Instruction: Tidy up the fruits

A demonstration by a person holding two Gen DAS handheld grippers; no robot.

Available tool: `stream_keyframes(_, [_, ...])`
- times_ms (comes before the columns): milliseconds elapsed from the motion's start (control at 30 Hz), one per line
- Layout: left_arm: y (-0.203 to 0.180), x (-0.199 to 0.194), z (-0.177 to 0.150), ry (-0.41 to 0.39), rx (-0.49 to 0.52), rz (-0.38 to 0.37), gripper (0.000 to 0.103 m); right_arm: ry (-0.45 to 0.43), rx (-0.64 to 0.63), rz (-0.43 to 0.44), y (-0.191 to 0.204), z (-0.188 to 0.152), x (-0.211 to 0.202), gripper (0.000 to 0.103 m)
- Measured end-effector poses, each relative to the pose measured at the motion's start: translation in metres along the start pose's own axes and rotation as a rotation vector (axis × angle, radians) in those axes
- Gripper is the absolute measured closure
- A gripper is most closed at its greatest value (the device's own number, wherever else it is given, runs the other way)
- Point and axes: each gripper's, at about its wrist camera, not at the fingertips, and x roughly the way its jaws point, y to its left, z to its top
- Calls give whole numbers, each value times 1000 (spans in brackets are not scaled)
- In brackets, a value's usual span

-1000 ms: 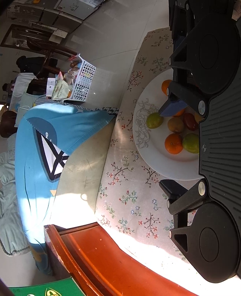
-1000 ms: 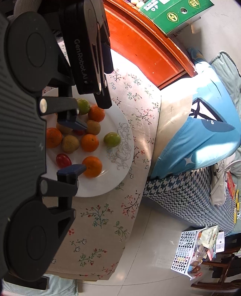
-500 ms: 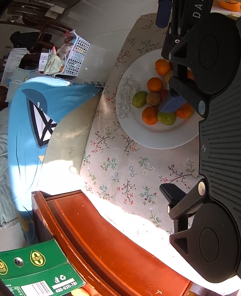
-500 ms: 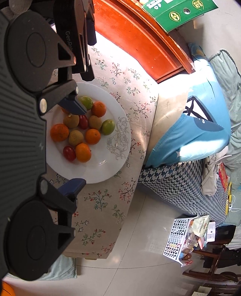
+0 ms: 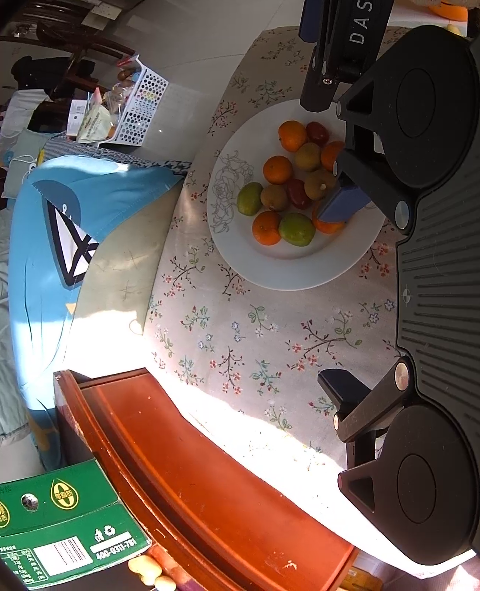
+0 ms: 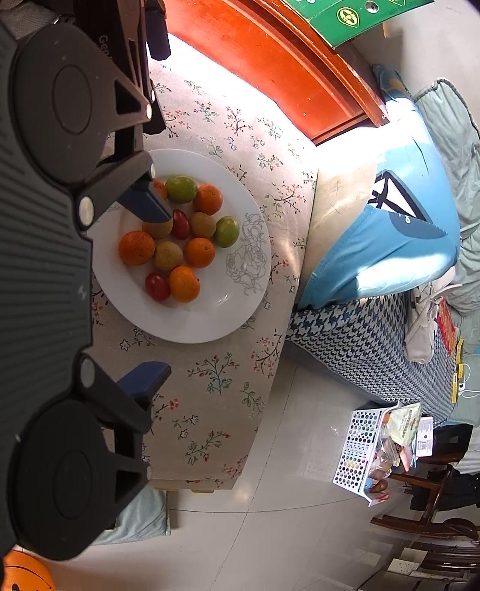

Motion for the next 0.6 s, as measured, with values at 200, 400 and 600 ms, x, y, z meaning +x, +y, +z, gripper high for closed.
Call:
stream_keyframes(200, [0,5,0,15,2,5,14,4,-19,-46,4,0,5,18])
stream_keyframes(400, [1,10,2,27,-12,11,14,28,0,-66,3,0,13,17])
stream_keyframes(600, [2,17,3,42,-24,22,14,40,-16,-69,8,-1,17,16])
